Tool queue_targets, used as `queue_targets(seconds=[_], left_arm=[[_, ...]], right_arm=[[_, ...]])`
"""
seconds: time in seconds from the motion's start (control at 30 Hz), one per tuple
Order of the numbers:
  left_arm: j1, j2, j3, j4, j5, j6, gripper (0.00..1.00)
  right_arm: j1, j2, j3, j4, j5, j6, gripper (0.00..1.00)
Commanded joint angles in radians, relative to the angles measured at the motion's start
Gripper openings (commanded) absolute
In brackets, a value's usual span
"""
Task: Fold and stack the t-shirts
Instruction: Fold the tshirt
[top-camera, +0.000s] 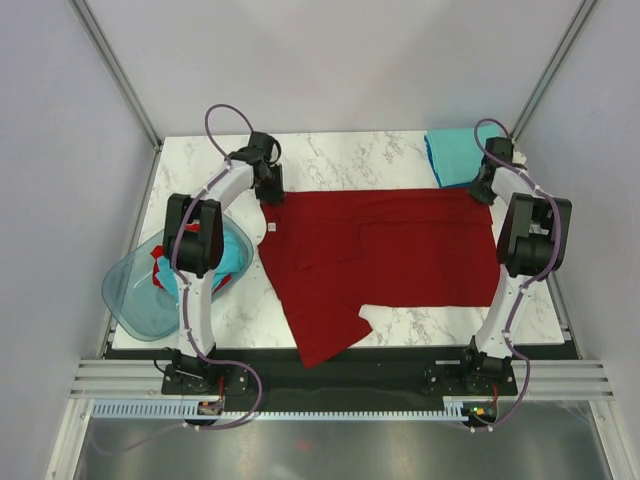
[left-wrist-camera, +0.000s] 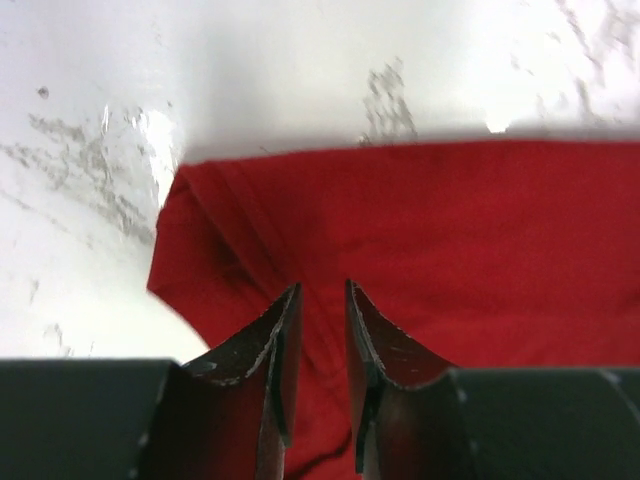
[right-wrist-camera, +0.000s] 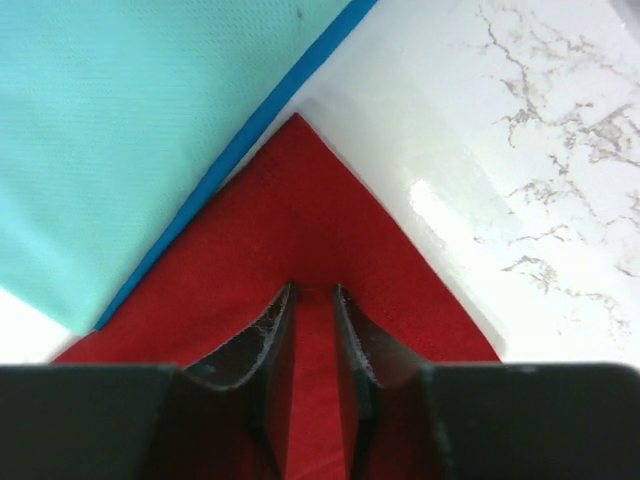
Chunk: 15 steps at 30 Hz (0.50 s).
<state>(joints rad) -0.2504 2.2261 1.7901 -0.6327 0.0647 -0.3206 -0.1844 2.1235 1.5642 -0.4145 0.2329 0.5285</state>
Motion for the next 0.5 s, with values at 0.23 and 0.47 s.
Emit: queue_targets(seconds=[0.23, 0.47], left_arm=[[-0.140, -0.667, -0.426, -0.022, 0.141, 0.216, 0.36], [-0.490, -1.023, -0.734, -0.056, 0.087, 0.131, 0.38]], right_arm=[[-0.009, -0.336, -0.105, -0.072, -0.164, -0.013, 0.41], [0.002, -0.591, -0.341, -0.046, -0.270, -0.002, 0.53]])
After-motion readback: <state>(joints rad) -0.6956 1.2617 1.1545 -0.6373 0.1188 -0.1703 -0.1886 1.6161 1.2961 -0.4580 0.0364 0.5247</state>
